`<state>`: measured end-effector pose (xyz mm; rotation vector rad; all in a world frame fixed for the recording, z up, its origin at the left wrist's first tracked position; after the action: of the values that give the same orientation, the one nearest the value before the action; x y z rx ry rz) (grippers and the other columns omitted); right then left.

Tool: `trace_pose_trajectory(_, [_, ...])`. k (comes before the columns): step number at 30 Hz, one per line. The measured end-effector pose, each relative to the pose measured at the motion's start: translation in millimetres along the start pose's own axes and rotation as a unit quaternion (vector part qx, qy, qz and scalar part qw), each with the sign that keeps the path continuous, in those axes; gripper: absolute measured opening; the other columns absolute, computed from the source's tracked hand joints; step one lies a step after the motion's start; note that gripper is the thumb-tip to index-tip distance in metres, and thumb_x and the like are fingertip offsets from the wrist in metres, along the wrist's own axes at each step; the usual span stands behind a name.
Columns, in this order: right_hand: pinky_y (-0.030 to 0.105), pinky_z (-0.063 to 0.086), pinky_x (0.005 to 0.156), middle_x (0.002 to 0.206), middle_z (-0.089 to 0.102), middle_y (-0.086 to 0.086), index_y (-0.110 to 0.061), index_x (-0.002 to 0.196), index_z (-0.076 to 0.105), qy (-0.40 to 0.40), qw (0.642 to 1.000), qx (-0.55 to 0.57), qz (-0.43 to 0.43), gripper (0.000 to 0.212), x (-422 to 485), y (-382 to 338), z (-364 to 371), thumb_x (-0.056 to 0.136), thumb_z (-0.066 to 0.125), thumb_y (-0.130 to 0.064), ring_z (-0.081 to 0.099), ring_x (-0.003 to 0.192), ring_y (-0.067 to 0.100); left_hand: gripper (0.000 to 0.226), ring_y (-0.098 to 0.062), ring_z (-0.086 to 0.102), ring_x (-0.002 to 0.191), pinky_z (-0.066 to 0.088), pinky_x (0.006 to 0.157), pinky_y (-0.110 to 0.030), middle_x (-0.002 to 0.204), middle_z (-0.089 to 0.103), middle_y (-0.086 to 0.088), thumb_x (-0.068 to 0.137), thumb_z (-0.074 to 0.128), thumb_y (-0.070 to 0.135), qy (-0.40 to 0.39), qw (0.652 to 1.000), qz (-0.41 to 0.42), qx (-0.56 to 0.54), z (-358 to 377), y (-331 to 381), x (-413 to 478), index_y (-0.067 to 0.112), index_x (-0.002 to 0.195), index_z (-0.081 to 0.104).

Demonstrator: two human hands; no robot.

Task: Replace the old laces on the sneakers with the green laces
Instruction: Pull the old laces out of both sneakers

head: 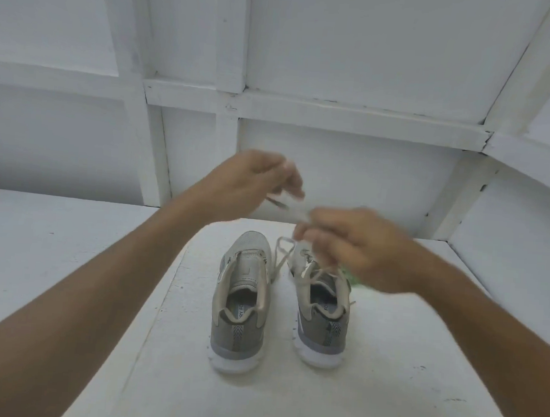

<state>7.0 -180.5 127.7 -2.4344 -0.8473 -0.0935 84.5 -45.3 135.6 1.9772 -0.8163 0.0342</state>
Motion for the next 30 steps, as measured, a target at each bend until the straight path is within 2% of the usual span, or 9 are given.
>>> trace_pose_trajectory(5, [0.016, 0.043, 0.058, 0.059, 0.057, -0.011, -0.030, 0.083, 0.063, 0.179, 0.982, 0.050, 0.025, 0.016, -0.1, 28.2, -45.5, 0.096, 0.056, -0.025, 0.051, 0.054, 0.005, 0.040, -0.038, 0.066, 0.089, 0.052, 0.089, -0.041, 0.083, 0.070, -0.017, 0.102, 0.035, 0.029, -0.263, 0.950, -0.035, -0.163, 45.7, 18.2, -26.4, -0.001, 0.093, 0.061])
trace_pose_trajectory(9, [0.033, 0.048, 0.059, 0.064, 0.056, -0.003, -0.048, 0.084, 0.062, 0.091, 0.994, 0.039, 0.044, 0.026, -5.5, 26.7, 13.9, 0.099, 0.048, -0.034, 0.053, 0.059, 0.015, 0.036, -0.036, 0.062, 0.096, 0.051, 0.092, -0.042, 0.086, 0.071, -0.014, 0.101, 0.033, 0.023, -0.156, 0.916, 0.026, -0.369, 37.8, 45.1, -12.8, 0.000, 0.093, 0.059])
trace_pose_trajectory(12, [0.020, 0.045, 0.058, 0.069, 0.060, -0.006, -0.047, 0.092, 0.060, -0.012, 1.000, -0.014, 0.002, 0.023, -17.7, 1.4, 30.7, 0.100, 0.049, -0.029, 0.057, 0.063, 0.009, 0.039, -0.027, 0.067, 0.100, 0.051, 0.095, -0.037, 0.096, 0.073, -0.012, 0.105, 0.034, 0.024, -0.031, 0.986, 0.054, -0.157, 20.5, 38.1, -4.0, -0.002, 0.098, 0.063])
trace_pose_trajectory(15, [0.022, 0.046, 0.054, 0.067, 0.061, -0.006, -0.026, 0.086, 0.064, 0.070, 0.997, 0.026, -0.013, 0.015, -26.4, -8.0, -13.2, 0.095, 0.052, -0.028, 0.055, 0.056, 0.007, 0.051, -0.020, 0.068, 0.083, 0.050, 0.082, -0.036, 0.083, 0.073, -0.001, 0.102, 0.033, 0.039, -0.128, 0.991, 0.017, -0.039, 32.9, 24.5, -13.5, 0.002, 0.091, 0.067])
trace_pose_trajectory(19, [0.024, 0.041, 0.058, 0.062, 0.056, -0.011, -0.038, 0.086, 0.065, 0.245, 0.969, 0.036, 0.027, 0.024, -26.6, 13.8, -49.6, 0.099, 0.050, -0.023, 0.048, 0.056, 0.005, 0.058, -0.030, 0.065, 0.073, 0.053, 0.077, -0.038, 0.070, 0.067, -0.012, 0.094, 0.030, 0.049, -0.278, 0.895, -0.011, -0.349, 55.3, 52.5, -33.5, 0.006, 0.080, 0.065])
trace_pose_trajectory(22, [0.032, 0.046, 0.064, 0.062, 0.055, -0.010, -0.047, 0.086, 0.059, 0.107, 0.991, 0.053, 0.052, 0.020, -23.0, 14.9, 11.5, 0.098, 0.043, -0.045, 0.054, 0.062, 0.012, 0.057, -0.031, 0.067, 0.091, 0.054, 0.082, -0.035, 0.085, 0.071, -0.014, 0.092, 0.031, 0.051, -0.206, 0.836, 0.006, -0.509, 46.7, 74.4, -22.0, 0.004, 0.091, 0.064])
trace_pose_trajectory(26, [0.018, 0.044, 0.059, 0.066, 0.058, -0.008, -0.031, 0.092, 0.056, 0.047, 0.999, 0.002, 0.006, 0.018, -36.3, -19.5, 12.9, 0.100, 0.040, -0.035, 0.056, 0.061, 0.007, 0.062, -0.010, 0.066, 0.098, 0.048, 0.094, -0.032, 0.095, 0.073, 0.006, 0.091, 0.024, 0.060, -0.021, 0.990, 0.018, -0.141, 27.0, 55.3, -13.3, 0.015, 0.095, 0.066])
trace_pose_trajectory(28, [0.011, 0.038, 0.054, 0.061, 0.058, -0.007, -0.022, 0.083, 0.060, 0.140, 0.990, 0.026, 0.003, 0.020, -37.8, -16.7, -30.5, 0.095, 0.049, -0.033, 0.051, 0.054, 0.003, 0.074, -0.004, 0.065, 0.082, 0.046, 0.089, -0.035, 0.080, 0.070, 0.013, 0.088, 0.009, 0.067, -0.109, 0.994, -0.002, 0.028, 37.7, 43.2, -21.0, 0.022, 0.084, 0.068])
trace_pose_trajectory(30, [0.012, 0.037, 0.054, 0.059, 0.057, -0.008, -0.025, 0.078, 0.060, 0.206, 0.978, 0.028, 0.008, 0.021, -34.6, -2.4, -56.9, 0.095, 0.055, -0.037, 0.048, 0.052, 0.003, 0.082, -0.019, 0.067, 0.081, 0.048, 0.089, -0.038, 0.077, 0.071, 0.001, 0.086, 0.004, 0.067, -0.237, 0.967, -0.036, -0.086, 57.8, 42.4, -33.5, 0.013, 0.083, 0.065])
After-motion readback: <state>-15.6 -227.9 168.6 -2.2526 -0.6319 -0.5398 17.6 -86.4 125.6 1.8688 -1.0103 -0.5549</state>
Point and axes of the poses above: each hand's wrist, its own x-axis towards the middle knuckle, its own z-axis out of the palm, y = z × x, the point moved 6 cm from there along x, towards the middle knuckle
